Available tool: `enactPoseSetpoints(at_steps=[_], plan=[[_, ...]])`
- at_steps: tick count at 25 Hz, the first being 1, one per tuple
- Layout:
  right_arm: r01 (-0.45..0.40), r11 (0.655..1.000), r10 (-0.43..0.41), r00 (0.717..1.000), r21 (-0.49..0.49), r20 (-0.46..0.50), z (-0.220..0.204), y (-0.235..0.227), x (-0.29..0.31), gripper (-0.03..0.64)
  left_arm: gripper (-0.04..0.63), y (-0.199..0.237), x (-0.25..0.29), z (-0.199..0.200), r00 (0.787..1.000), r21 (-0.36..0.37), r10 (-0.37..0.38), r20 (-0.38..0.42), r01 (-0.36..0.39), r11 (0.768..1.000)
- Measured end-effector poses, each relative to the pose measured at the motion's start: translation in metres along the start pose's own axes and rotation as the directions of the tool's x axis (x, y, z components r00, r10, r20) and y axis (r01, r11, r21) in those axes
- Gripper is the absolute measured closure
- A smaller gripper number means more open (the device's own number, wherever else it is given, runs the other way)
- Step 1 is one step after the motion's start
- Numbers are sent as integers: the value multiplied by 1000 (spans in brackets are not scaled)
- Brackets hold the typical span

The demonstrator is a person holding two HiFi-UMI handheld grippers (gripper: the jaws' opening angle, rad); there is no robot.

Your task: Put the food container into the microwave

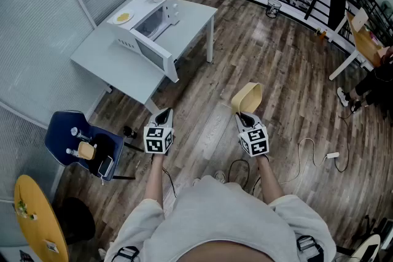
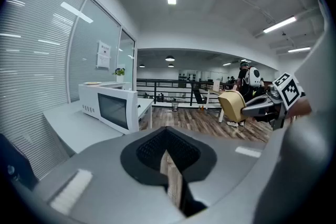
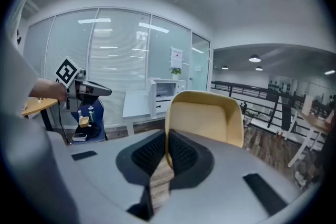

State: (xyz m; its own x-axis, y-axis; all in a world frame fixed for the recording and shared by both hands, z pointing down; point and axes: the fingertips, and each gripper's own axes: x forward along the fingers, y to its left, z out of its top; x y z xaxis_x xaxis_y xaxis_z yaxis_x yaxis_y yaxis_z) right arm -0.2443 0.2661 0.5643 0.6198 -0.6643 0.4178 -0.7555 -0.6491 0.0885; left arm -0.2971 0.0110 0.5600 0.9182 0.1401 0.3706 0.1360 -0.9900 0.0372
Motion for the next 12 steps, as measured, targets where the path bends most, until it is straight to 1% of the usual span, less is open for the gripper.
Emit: enactPoseSetpoints(at_steps=[12], plan=[[-21, 1000, 21, 1000, -13, -12, -2, -8, 5, 589, 584, -4, 10, 1, 1000, -8, 11, -8, -11, 1000]])
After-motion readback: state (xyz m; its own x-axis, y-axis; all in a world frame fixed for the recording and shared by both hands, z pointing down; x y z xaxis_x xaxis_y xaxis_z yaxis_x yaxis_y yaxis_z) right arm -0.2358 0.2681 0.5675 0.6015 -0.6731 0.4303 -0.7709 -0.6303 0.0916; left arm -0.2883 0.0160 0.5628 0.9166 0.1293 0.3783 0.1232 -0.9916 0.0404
